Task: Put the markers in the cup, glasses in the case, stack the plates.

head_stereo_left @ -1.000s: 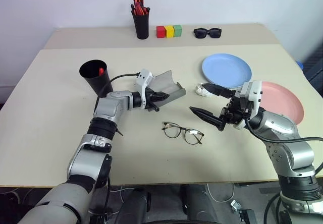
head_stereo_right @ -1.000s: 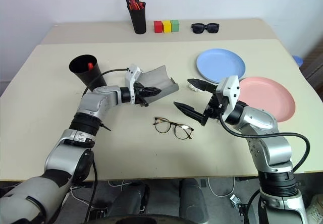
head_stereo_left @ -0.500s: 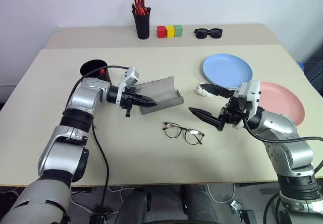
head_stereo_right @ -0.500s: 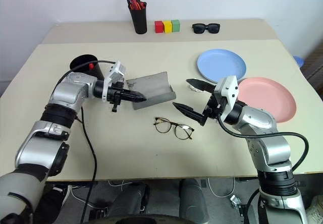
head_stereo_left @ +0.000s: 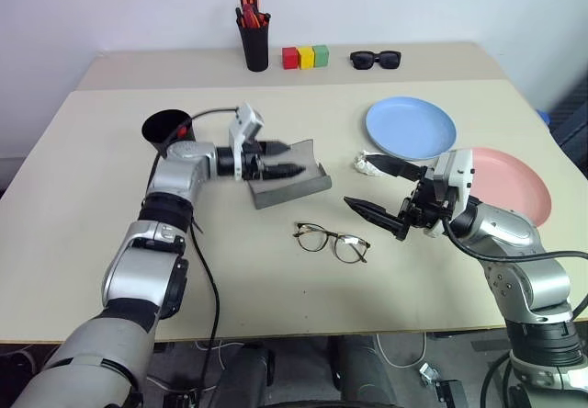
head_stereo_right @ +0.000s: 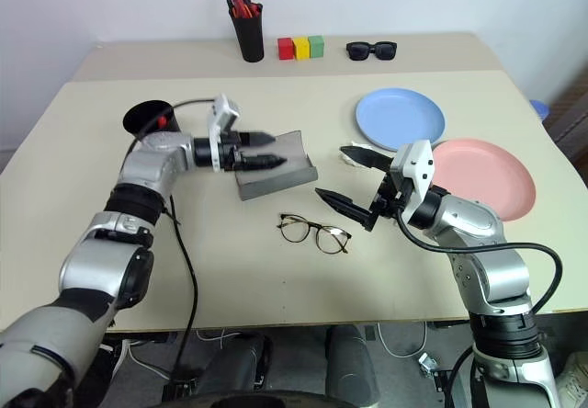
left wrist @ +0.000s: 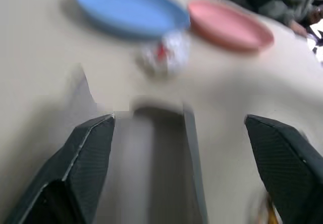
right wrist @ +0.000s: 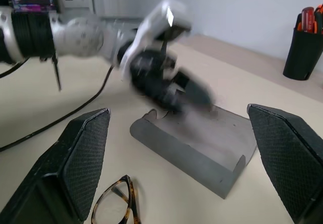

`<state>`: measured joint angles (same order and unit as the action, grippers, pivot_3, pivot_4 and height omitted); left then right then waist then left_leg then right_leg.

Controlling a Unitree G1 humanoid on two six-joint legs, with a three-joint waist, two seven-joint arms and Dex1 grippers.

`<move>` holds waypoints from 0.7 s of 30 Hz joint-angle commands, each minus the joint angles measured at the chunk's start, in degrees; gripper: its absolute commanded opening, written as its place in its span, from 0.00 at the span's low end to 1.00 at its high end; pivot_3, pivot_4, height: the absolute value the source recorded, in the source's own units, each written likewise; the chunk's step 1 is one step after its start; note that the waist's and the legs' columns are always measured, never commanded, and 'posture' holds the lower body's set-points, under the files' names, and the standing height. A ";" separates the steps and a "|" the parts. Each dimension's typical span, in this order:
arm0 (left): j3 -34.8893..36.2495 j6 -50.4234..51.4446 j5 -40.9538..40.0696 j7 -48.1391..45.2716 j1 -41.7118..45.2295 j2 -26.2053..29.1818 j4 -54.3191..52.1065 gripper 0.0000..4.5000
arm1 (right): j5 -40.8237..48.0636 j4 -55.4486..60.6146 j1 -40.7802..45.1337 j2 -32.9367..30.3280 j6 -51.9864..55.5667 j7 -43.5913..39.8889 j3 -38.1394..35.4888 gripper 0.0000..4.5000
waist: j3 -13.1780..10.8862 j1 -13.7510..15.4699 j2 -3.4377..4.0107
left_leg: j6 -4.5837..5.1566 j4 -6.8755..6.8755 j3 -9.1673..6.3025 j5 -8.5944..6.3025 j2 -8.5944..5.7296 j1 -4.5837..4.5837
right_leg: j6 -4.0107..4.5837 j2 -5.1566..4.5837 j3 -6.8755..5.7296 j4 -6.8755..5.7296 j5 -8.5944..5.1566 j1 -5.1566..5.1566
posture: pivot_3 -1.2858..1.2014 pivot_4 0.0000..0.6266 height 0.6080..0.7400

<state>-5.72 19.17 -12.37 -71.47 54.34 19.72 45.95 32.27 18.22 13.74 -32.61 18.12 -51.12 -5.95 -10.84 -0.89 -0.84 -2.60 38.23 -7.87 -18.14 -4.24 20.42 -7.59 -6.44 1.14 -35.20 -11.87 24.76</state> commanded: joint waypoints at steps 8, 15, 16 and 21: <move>-3.33 3.15 2.86 -1.65 -0.60 -0.39 -1.61 0.82 | 0.24 1.48 0.38 0.01 -1.33 0.16 -0.88 0.99 | -0.01 0.18 -0.01 | 0.00 0.01 -0.01 0.00 -0.01 0.01 | 0.00 0.00 0.00 0.01 0.00 -0.01 | 0.52 0.24 1.00; -4.48 2.70 3.39 -3.72 -1.01 0.09 -2.78 0.11 | 0.11 1.62 0.19 0.11 -1.48 0.55 -0.94 0.99 | -0.01 0.13 -0.01 | 0.00 0.01 -0.01 0.00 0.00 0.01 | 0.00 0.00 0.00 0.00 0.00 -0.01 | 0.52 0.24 1.00; -4.57 2.47 3.54 -3.95 -0.82 0.22 -2.53 0.00 | 0.06 1.59 0.17 0.13 -1.54 0.56 -0.88 0.99 | 0.00 0.14 -0.01 | 0.00 0.01 -0.01 0.00 0.00 0.00 | 0.00 0.00 0.00 0.00 0.00 -0.01 | 0.52 0.24 1.00; -4.90 2.58 3.55 -7.61 0.34 1.62 -1.70 0.00 | -0.07 1.32 0.28 0.18 -1.76 0.54 -0.71 0.99 | -0.01 0.06 -0.01 | 0.00 0.01 -0.01 0.00 0.00 0.00 | 0.00 0.00 0.00 0.00 0.00 -0.01 | 0.52 0.24 1.00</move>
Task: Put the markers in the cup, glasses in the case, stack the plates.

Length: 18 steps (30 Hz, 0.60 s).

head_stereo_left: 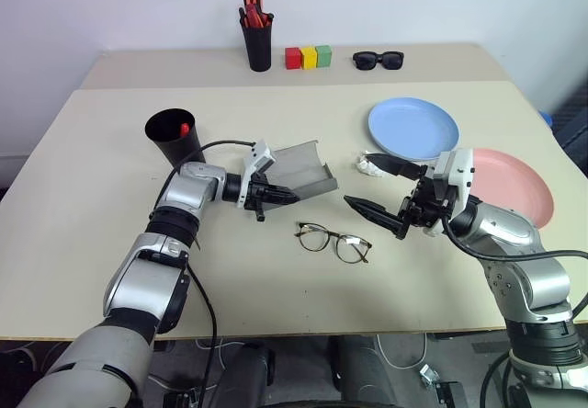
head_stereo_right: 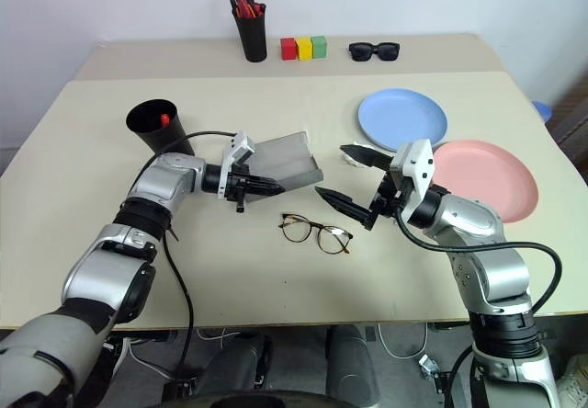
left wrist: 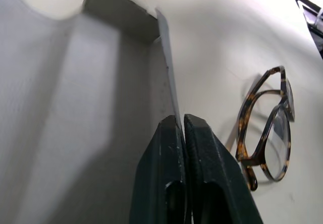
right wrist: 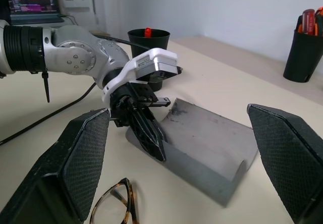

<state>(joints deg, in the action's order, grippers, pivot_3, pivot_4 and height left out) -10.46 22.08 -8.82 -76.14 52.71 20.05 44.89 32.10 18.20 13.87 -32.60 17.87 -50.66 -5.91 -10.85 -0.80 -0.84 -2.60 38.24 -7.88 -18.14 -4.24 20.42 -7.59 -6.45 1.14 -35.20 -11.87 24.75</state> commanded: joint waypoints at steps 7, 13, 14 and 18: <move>-4.72 -6.24 -1.70 -16.27 6.13 7.20 1.83 0.00 | 0.25 1.17 0.39 -0.03 -1.43 -0.41 -0.60 0.99 | 0.00 0.01 0.00 | 0.00 0.01 0.01 0.00 0.00 0.01 | 0.00 0.00 -0.01 -0.01 0.00 0.00 | 0.52 0.24 1.00; -18.25 -13.33 -5.99 -16.36 8.14 12.05 3.86 0.00 | 0.37 1.49 0.30 -0.08 -1.17 -0.40 -0.76 0.99 | 0.00 0.00 0.00 | 0.01 0.00 0.00 -0.01 0.00 0.02 | 0.00 0.00 0.00 0.00 0.00 0.00 | 0.52 0.24 1.00; -19.40 -15.02 -5.60 -16.36 8.18 12.17 4.63 0.00 | 0.49 1.65 0.20 -0.14 -1.09 -0.40 -0.87 0.99 | 0.00 0.01 0.00 | 0.01 0.00 0.00 -0.01 0.00 0.01 | 0.00 0.00 0.00 0.00 0.00 0.00 | 0.52 0.24 1.00; -19.58 -16.55 -5.12 -16.36 8.76 10.29 8.30 0.00 | 0.59 2.16 -0.57 -0.29 -1.08 -0.34 -1.16 0.99 | -0.01 0.07 -0.01 | 0.02 0.00 0.00 -0.01 0.00 0.02 | 0.00 0.00 0.00 -0.01 0.00 0.00 | 0.52 0.24 1.00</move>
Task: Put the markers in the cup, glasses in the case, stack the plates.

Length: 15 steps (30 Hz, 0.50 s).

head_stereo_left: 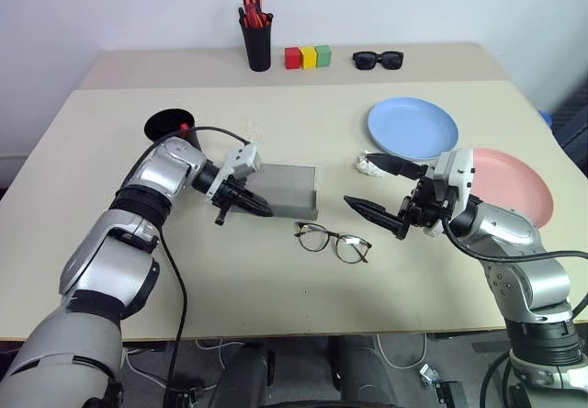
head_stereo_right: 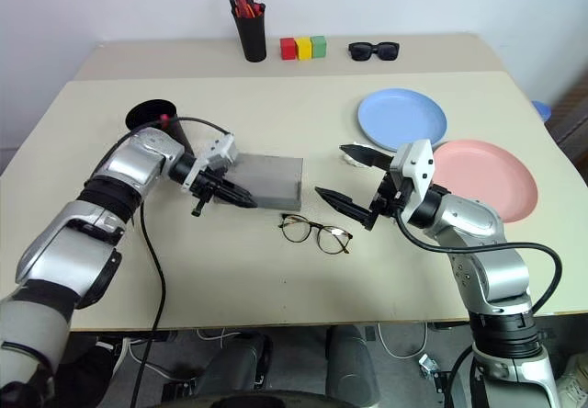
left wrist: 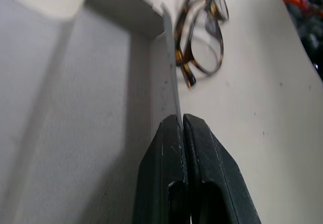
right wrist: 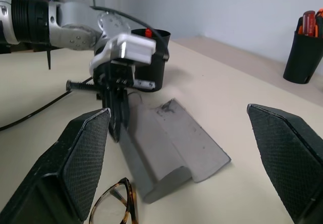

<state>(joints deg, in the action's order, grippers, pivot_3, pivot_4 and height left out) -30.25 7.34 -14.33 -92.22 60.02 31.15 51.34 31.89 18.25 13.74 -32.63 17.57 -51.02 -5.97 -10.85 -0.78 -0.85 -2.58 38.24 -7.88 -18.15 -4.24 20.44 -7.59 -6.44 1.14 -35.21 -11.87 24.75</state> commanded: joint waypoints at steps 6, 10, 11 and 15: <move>5.72 -0.40 2.94 -0.22 2.83 -4.43 6.63 0.00 | 1.03 2.47 -0.81 -0.49 -0.48 0.16 -1.25 0.99 | 0.00 0.04 0.00 | 0.01 0.04 0.00 0.00 -0.02 0.00 | 0.00 0.00 -0.01 0.00 0.00 -0.04 | 0.52 0.24 1.00; 7.58 1.24 3.62 -0.03 3.03 -5.01 7.27 0.00 | 0.98 1.88 -0.27 -0.64 -0.56 -0.05 -1.12 0.99 | 0.00 -0.24 0.00 | 0.02 0.04 0.00 -0.01 -0.01 -0.01 | -0.01 0.00 -0.01 -0.01 0.00 -0.04 | 0.52 0.24 1.00; 8.08 1.88 4.13 -0.15 3.00 -5.06 7.30 0.13 | 0.95 1.72 -0.10 -0.61 -0.58 -0.06 -1.07 0.99 | 0.00 -0.25 0.00 | 0.02 0.04 0.00 -0.01 -0.01 -0.02 | 0.00 0.01 -0.01 -0.01 0.00 -0.04 | 0.52 0.24 1.00; 10.13 0.74 5.70 0.67 2.22 -5.29 6.35 0.54 | 0.83 1.44 0.01 -0.58 -0.69 -0.35 -0.84 0.99 | 0.00 -0.13 0.00 | 0.02 0.04 0.00 -0.01 -0.01 -0.02 | -0.01 0.01 -0.01 -0.02 0.00 -0.04 | 0.52 0.24 1.00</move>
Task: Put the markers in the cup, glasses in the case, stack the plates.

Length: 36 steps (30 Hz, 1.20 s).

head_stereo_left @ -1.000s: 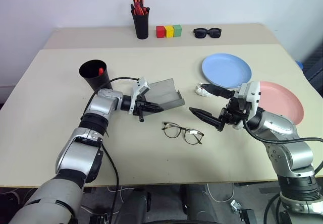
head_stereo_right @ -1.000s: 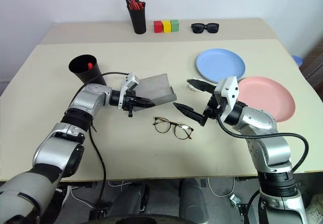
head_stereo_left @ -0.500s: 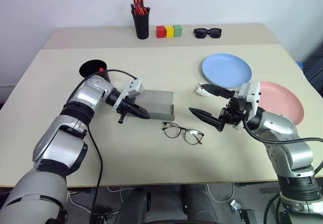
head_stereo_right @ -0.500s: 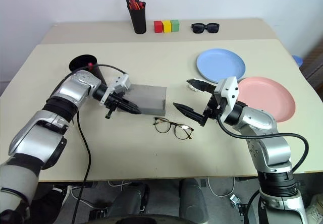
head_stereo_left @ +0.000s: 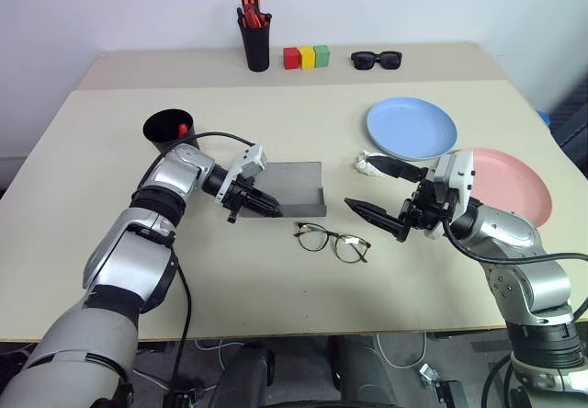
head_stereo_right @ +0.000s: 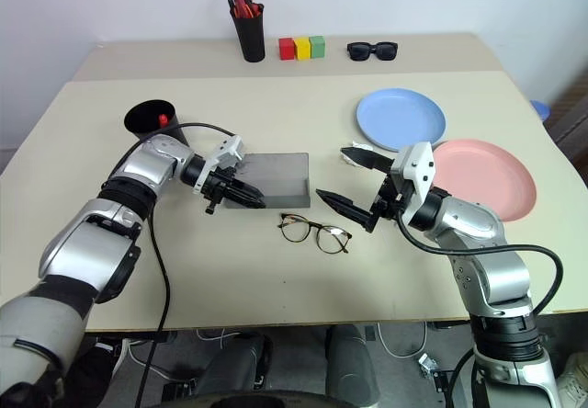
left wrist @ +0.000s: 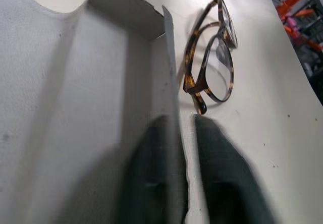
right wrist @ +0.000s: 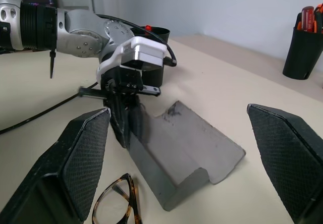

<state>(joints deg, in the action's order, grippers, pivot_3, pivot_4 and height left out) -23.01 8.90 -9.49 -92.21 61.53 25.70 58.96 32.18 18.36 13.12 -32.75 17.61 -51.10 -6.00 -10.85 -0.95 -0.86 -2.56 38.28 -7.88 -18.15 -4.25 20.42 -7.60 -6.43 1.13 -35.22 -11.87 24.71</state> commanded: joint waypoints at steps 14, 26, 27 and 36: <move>22.29 32.30 -21.22 5.80 -18.09 11.55 -50.90 0.99 | -4.50 8.94 4.36 -9.35 10.87 2.39 5.06 0.99 | -0.02 -1.51 0.14 | 0.01 -0.07 -0.01 -0.01 0.10 0.00 | 0.00 0.01 0.10 -0.08 -0.01 0.15 | 0.52 0.24 1.00; 40.67 32.64 -31.85 17.97 -49.82 17.44 -78.31 0.99 | -13.65 14.65 14.52 -12.28 28.64 9.07 22.31 0.99 | -0.05 0.22 0.08 | -0.04 -0.06 0.11 0.01 0.13 -0.04 | 0.04 -0.01 0.20 0.01 0.00 0.10 | 0.52 0.24 1.00; 41.21 32.03 -32.06 18.26 -51.08 17.69 -78.92 0.99 | -14.97 13.78 15.20 -12.17 29.14 9.49 23.59 0.99 | -0.05 0.28 0.08 | -0.04 -0.06 0.11 0.01 0.12 -0.03 | 0.04 -0.03 0.20 0.03 0.00 0.09 | 0.52 0.24 1.00; 42.22 23.54 -31.51 19.25 -56.46 17.78 -80.35 0.99 | -21.15 11.30 16.50 -17.07 34.02 5.48 31.47 0.99 | -0.05 0.19 0.08 | -0.03 -0.07 0.13 0.00 0.11 0.00 | 0.05 -0.03 0.15 0.07 -0.01 0.10 | 0.52 0.24 1.00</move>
<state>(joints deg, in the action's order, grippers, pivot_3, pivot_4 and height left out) 17.92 34.24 -40.25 -73.06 5.26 42.81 -19.77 11.75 28.45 28.73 -49.07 51.49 -44.74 25.31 -10.90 -0.76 -0.78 -2.59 38.21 -7.73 -18.15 -4.14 20.41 -7.55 -6.46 1.29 -35.15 -11.88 24.81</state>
